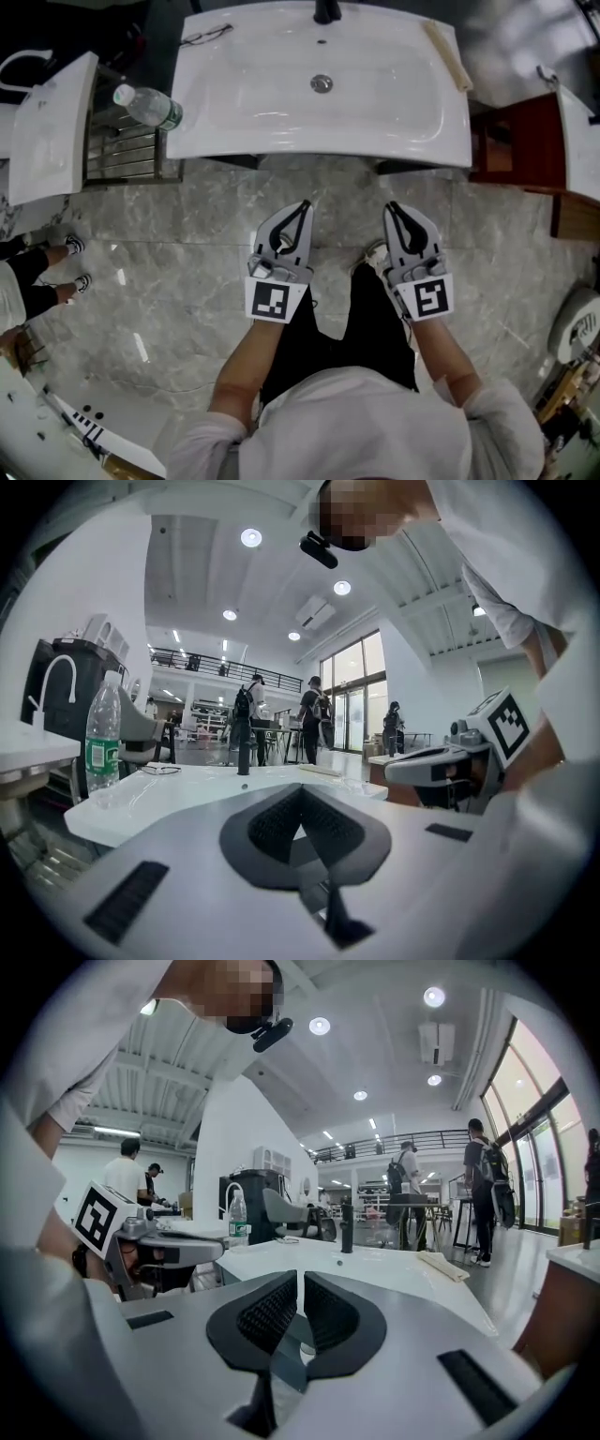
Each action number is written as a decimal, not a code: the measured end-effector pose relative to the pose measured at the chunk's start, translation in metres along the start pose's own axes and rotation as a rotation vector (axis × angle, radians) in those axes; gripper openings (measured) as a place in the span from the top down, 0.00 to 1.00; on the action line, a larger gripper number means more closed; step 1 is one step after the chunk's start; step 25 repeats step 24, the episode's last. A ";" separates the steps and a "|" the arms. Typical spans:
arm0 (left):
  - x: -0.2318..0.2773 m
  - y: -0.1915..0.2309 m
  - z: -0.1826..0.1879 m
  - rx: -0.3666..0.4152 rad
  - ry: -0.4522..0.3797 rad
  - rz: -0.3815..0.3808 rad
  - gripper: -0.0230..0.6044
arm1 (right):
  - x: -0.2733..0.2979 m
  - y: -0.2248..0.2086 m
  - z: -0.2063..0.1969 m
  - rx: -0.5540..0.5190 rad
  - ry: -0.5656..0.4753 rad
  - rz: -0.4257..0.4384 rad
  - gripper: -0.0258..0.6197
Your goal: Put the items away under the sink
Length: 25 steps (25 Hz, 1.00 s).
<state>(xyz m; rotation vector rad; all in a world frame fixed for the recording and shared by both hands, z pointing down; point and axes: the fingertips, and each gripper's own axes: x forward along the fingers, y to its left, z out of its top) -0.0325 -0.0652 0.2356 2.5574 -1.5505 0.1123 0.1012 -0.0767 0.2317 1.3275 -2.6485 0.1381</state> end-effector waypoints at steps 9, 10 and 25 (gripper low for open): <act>-0.011 -0.004 0.053 0.028 -0.028 -0.014 0.96 | -0.017 -0.006 0.041 -0.045 -0.039 -0.036 0.89; -0.014 -0.005 0.056 0.026 -0.027 -0.013 0.96 | -0.018 -0.005 0.045 -0.053 -0.045 -0.035 0.89; -0.058 -0.005 0.113 0.041 -0.076 0.013 0.96 | -0.025 0.035 0.129 -0.136 -0.130 0.005 0.89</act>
